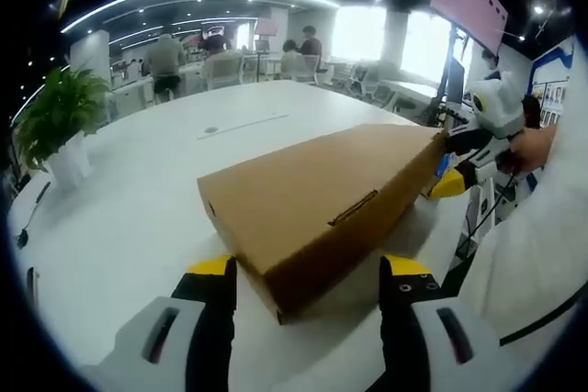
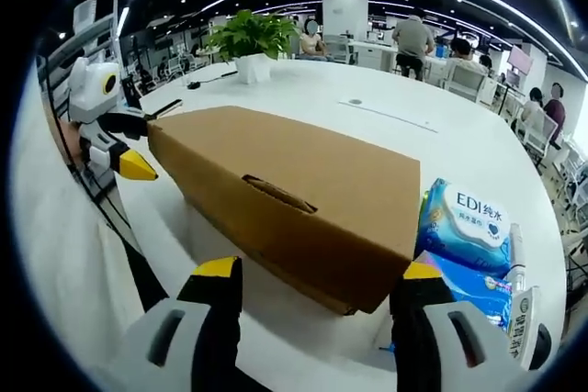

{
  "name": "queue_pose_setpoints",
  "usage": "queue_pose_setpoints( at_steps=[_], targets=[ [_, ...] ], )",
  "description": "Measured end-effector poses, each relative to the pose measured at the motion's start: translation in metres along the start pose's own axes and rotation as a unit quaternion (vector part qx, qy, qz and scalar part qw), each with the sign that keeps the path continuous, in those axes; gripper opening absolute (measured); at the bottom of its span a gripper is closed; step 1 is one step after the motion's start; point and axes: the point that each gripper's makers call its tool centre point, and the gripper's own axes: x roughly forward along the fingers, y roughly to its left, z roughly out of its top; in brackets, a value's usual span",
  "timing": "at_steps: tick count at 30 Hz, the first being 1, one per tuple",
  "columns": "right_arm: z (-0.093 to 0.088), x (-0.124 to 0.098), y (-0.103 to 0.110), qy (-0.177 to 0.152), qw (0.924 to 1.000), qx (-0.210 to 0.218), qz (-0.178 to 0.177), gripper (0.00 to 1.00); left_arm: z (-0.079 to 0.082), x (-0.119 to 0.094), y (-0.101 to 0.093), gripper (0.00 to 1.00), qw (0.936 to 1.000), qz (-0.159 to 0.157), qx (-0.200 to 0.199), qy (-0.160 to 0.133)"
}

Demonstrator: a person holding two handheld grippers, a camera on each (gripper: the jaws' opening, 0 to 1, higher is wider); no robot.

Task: Operate the shoe box by opening the lid, removing the specified soft item, and placing it in the target area until the item is outside and the box remains undamaged.

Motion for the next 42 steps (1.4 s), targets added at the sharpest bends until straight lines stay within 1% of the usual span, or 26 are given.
queue_pose_setpoints(
  at_steps=[4,10,12,15,17,21,24,26,27,29,30,31,32,33,34,35,36,37,39,40,41,42],
  targets=[
    [-0.003,0.001,0.002,0.001,1.0000,0.005,0.003,0.67,-0.002,0.000,0.001,0.64,1.0000,0.004,-0.002,-0.003],
    [-0.005,0.003,0.002,0.003,0.9998,0.018,0.005,0.67,-0.005,0.003,0.000,0.65,1.0000,0.005,-0.004,0.000],
    [-0.004,0.003,0.001,0.000,0.9996,0.028,0.003,0.66,-0.005,0.003,0.000,0.65,1.0000,0.005,-0.005,0.000],
    [-0.003,0.006,0.000,0.007,0.9989,0.046,0.004,0.66,-0.006,0.005,0.001,0.65,0.9999,0.005,-0.013,0.002],
    [-0.003,0.007,-0.001,0.006,0.9992,0.039,0.003,0.67,-0.007,0.006,0.002,0.64,0.9999,0.005,-0.015,0.004],
    [-0.007,0.009,0.002,0.018,0.9994,0.029,0.009,0.69,-0.008,0.005,0.006,0.61,0.9998,0.006,-0.018,0.004],
    [-0.010,0.010,0.002,0.017,0.9994,0.030,0.007,0.68,-0.009,0.004,0.007,0.59,0.9999,0.009,-0.005,-0.001],
    [-0.011,0.011,0.000,0.018,0.9993,0.034,-0.005,0.64,-0.014,0.006,0.005,0.59,1.0000,0.007,-0.002,0.006],
    [-0.010,0.010,-0.001,0.017,0.9994,0.027,-0.013,0.64,-0.015,0.007,0.005,0.60,0.9999,0.008,-0.002,0.006],
    [-0.009,0.010,0.001,0.011,0.9996,0.023,-0.013,0.68,-0.015,0.006,0.004,0.61,0.9999,0.009,-0.007,0.004],
    [-0.010,0.009,-0.001,0.014,0.9995,0.016,-0.024,0.72,-0.016,0.006,0.003,0.62,0.9999,0.008,-0.012,0.006],
    [-0.010,0.004,-0.011,0.019,0.9980,0.008,-0.060,0.76,-0.017,0.006,0.002,0.64,0.9998,0.006,-0.016,0.006],
    [0.001,-0.001,-0.016,-0.007,0.9970,-0.015,-0.076,0.79,-0.015,0.005,0.000,0.67,0.9997,0.003,-0.022,0.007],
    [0.005,-0.003,-0.016,-0.017,0.9969,-0.017,-0.075,0.81,-0.015,0.004,0.000,0.70,0.9997,0.003,-0.024,0.007],
    [0.006,-0.005,-0.012,-0.016,0.9976,-0.004,-0.067,0.84,-0.013,0.002,0.000,0.73,0.9994,0.001,-0.034,0.001],
    [0.006,-0.008,-0.008,-0.015,0.9982,0.009,-0.058,0.85,-0.011,0.001,0.000,0.75,0.9990,-0.001,-0.043,-0.004],
    [0.005,-0.008,-0.001,-0.015,0.9987,0.027,-0.041,0.86,-0.009,-0.002,0.001,0.75,0.9985,-0.001,-0.055,-0.008],
    [0.004,-0.009,0.000,-0.014,0.9988,0.029,-0.037,0.87,-0.009,-0.003,0.002,0.76,0.9979,-0.001,-0.064,-0.010],
    [0.000,-0.010,0.001,-0.015,0.9986,0.037,-0.033,0.89,-0.008,-0.007,0.001,0.79,0.9947,-0.010,-0.101,-0.016],
    [-0.001,-0.010,0.003,-0.016,0.9984,0.047,-0.028,0.89,-0.006,-0.009,0.001,0.80,0.9934,-0.012,-0.113,-0.021],
    [-0.004,-0.012,0.003,-0.012,0.9974,0.066,-0.028,0.88,-0.005,-0.012,0.004,0.82,0.9917,-0.004,-0.126,-0.025],
    [-0.001,-0.018,-0.003,-0.019,0.9953,0.079,-0.052,0.85,0.001,-0.015,0.005,0.86,0.9880,0.003,-0.148,-0.044]
  ],
)
